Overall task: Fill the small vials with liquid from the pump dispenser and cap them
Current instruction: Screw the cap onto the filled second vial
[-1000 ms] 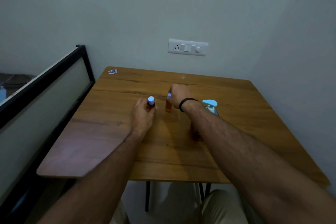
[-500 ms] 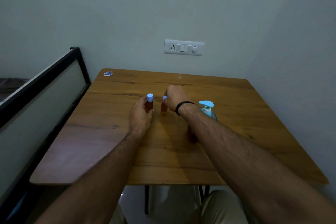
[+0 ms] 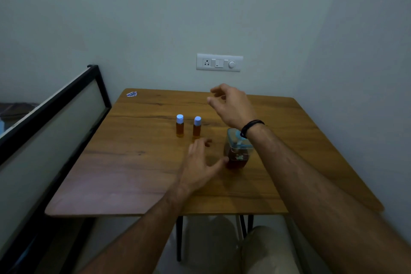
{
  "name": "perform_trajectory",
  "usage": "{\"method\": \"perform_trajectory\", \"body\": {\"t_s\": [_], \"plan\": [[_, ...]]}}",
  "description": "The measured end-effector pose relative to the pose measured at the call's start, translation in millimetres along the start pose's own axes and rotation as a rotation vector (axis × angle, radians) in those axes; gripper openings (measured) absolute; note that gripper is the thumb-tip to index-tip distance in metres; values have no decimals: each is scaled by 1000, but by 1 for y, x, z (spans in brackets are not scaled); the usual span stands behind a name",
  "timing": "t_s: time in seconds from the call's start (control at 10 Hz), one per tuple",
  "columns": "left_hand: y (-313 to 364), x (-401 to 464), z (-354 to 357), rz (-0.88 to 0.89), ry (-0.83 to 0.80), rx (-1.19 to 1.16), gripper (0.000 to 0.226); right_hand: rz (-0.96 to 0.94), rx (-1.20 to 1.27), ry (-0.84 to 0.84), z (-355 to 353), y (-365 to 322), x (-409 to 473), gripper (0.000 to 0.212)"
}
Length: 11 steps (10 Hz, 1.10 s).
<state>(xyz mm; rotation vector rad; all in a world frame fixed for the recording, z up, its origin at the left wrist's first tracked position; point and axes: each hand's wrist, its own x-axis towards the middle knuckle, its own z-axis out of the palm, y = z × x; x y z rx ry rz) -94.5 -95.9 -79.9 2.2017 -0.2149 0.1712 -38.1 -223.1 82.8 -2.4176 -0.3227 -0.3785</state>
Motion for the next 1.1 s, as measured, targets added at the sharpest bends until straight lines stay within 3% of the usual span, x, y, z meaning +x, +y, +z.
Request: {"method": "perform_trajectory", "body": {"t_s": [0.1, 0.2, 0.3, 0.4, 0.6, 1.0, 1.1], "plan": [[9, -1, 9, -56, -157, 18, 98, 46, 124, -41, -19, 17, -17, 70], [14, 0, 15, -59, -174, 38, 85, 230, 317, -291, -36, 64, -45, 116], [15, 0, 17, -37, -160, 44, 69, 303, 335, -472, -35, 93, -65, 130], [15, 5, 23, -24, -145, 37, 59, 327, 346, -490, -16, 119, -77, 115], [11, 30, 40, -89, -70, 120, 58, 336, 353, -360, 1, 131, -53, 90], [22, 68, 46, -144, -29, 164, 50, 328, 316, -358, 10, 143, -13, 93], [28, 63, 39, -95, -25, 137, 50, 320, 327, -376, 9, 141, -16, 108]]}}
